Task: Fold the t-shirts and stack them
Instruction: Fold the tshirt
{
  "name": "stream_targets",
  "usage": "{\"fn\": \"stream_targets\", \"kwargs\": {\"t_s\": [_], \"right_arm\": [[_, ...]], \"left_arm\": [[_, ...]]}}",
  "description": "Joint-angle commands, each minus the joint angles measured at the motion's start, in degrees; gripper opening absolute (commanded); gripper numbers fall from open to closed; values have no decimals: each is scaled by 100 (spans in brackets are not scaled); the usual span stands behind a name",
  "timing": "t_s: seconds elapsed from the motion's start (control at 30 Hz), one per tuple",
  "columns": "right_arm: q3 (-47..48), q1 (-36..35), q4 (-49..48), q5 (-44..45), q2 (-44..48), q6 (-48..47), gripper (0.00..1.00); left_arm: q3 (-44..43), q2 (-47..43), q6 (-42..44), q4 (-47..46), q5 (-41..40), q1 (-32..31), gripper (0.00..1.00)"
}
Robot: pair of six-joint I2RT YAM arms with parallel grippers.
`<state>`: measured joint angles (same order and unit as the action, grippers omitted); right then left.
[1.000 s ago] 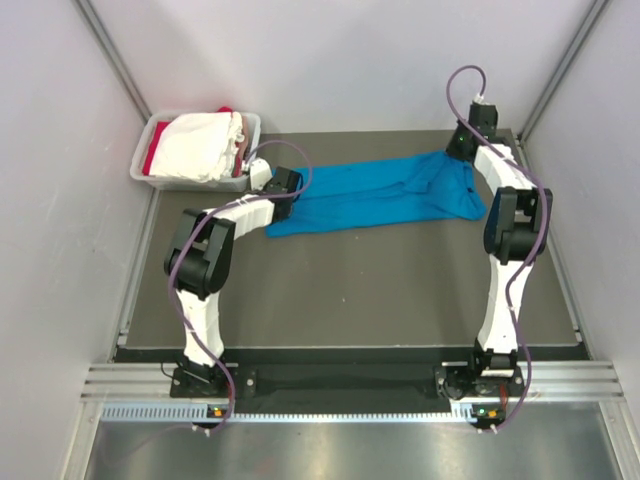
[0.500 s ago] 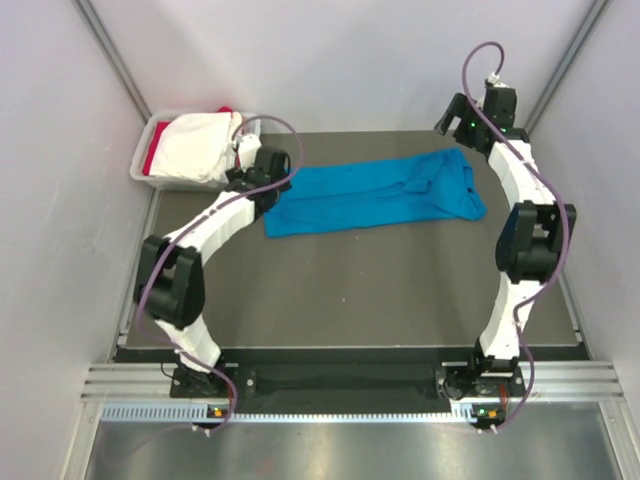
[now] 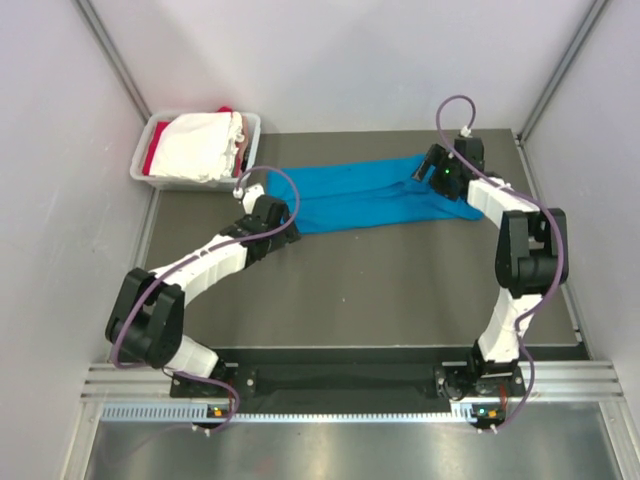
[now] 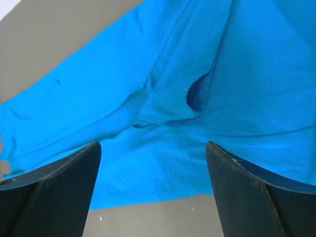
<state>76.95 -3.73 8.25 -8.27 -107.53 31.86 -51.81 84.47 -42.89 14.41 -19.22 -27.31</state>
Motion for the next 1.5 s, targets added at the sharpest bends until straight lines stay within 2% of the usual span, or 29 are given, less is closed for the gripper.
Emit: {"fn": "stream_targets", "kwargs": {"t_s": [0.0, 0.07, 0.27, 0.5, 0.6, 0.63, 0.7, 0.73, 0.83, 0.87, 1.07, 1.2, 1.37, 1.47], "right_arm": [[276, -163, -570, 360, -294, 189, 83], [382, -198, -544, 440, -444, 233, 78], [734, -207, -500, 792, -927, 233, 70], [1164, -207, -465, 907, -1358, 189, 55], [1357, -234, -360, 915, -1552, 207, 43], [1384, -242, -359, 915, -1578, 207, 36], [1463, -260, -359, 906, -1631, 198, 30], [1490, -251, -342, 915, -1640, 189, 22], [1727, -260, -280, 863, -1701, 137, 9], [1849, -278, -280, 845, -1719, 102, 8], [2709, -436, -123, 625, -2052, -232, 11], [3518, -506, 289, 485, -2544, -434, 20], [4117, -638, 765, 449, -2880, -663, 22], [3611, -664, 810, 791, -2354, -795, 41]], "left_arm": [[48, -290, -202, -360, 156, 24, 87], [83, -317, -184, -352, 138, 15, 87], [66, -431, -149, -220, 147, 15, 87], [57, -572, -123, -176, 59, 24, 87], [22, -563, -105, -141, 59, 24, 87], [-4, -554, -105, -132, 50, 24, 87], [-13, -572, -96, -106, 42, 15, 87], [-22, -572, -96, -88, 33, 24, 87], [-22, -598, -96, -97, 15, 15, 87], [-22, -598, -96, -97, 15, 24, 87], [22, -598, -105, -167, 50, 24, 87], [75, -598, -105, -193, 94, 24, 87], [154, -659, -105, -202, 129, 24, 87], [145, -712, -88, -202, 199, 24, 87]]}}
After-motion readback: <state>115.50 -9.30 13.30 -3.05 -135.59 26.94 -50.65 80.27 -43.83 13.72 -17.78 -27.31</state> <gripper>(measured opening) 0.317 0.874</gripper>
